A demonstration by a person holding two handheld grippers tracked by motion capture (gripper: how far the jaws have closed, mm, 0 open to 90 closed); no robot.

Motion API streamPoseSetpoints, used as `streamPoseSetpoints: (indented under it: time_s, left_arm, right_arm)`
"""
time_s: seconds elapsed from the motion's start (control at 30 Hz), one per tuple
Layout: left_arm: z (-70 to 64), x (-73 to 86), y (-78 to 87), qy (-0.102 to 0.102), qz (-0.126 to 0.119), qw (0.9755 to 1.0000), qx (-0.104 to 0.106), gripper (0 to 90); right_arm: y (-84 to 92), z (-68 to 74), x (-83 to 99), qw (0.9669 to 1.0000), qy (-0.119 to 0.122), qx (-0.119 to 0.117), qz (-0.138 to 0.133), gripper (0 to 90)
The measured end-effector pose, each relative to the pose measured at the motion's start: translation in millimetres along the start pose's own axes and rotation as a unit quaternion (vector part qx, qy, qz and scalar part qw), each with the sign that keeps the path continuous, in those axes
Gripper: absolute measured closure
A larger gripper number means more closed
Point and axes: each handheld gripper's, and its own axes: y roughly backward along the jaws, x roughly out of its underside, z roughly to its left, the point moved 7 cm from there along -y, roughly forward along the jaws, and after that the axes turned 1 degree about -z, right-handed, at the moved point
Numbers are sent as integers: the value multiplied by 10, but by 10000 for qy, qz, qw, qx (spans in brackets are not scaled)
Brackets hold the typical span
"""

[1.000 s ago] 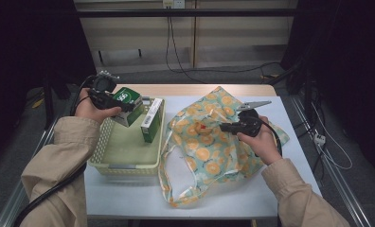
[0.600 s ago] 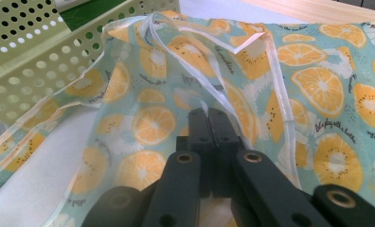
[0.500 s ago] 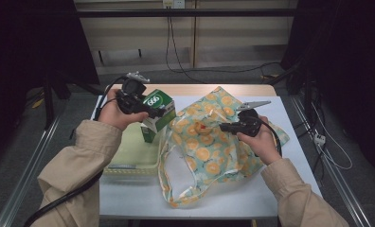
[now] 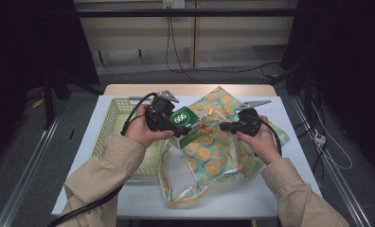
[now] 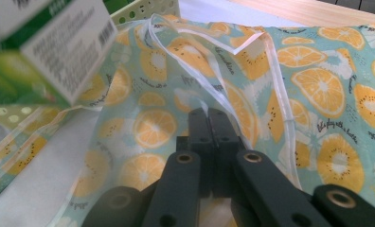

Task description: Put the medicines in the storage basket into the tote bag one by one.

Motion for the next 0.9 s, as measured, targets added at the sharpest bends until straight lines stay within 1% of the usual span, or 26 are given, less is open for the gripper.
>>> streamPoseSetpoints:
  time_s: [0.03,0.1,0.13,0.17,0.2,0.23,0.3,0.37,0.47,0.53,0.57,0.63,0.73,0.77,0.8,0.87,0.9]
  left_arm:
    - [-27,13,-29,-90,52,9999,45,179]
    - [-82,26,-99,-68,26,9999,94,179]
    - [-102,37,-128,-120,62,9998,137,179]
    - [-102,37,-128,-120,62,9998,137,178]
    - [-156,50,-201,-80,40,9998,196,178]
    - [-175,62,-236,-134,84,9996,226,178]
    - [-218,80,-320,-119,87,9996,255,178]
    - [-250,106,-405,-195,179,9993,276,178]
    - [-296,129,-539,-200,203,9991,309,178]
    - [-312,148,-631,-217,236,9991,280,177]
    - [-315,162,-674,-251,283,9988,298,178]
    - [-328,177,-761,-226,282,9989,285,177]
    - [-307,197,-872,-259,328,9988,251,177]
    - [-299,200,-912,-196,306,9991,220,177]
    - [-279,206,-944,-193,326,9992,149,177]
    - [-250,219,-1008,-150,329,9992,184,176]
    - [-242,223,-1042,-71,293,9994,191,176]
  right_arm:
    - [3,-7,-3,10000,26,10,-10,900]
    - [17,-14,-8,10000,-1,18,-21,900]
    - [22,-19,-12,10000,5,25,-29,900]
    - [28,-19,-15,10000,2,24,-32,900]
    - [34,-19,-19,10000,7,28,-30,900]
    - [40,-18,-25,10000,9,40,-31,900]
    - [51,-12,-40,10000,13,21,-53,900]
    - [61,-3,-53,10000,15,11,-64,900]
    - [71,8,-63,10000,32,-6,-79,900]
    - [75,10,-65,10000,38,-14,-88,900]
    - [78,9,-64,10000,24,-13,-85,900]
    - [76,3,-62,10000,16,-25,-92,900]
    - [75,-1,-62,9999,7,-44,-104,900]
    - [75,1,-63,9999,-1,-54,-110,900]
    - [74,1,-64,9999,3,-59,-115,900]
    - [77,4,-68,9999,2,-63,-129,900]
    - [79,4,-68,9999,3,-71,-133,900]
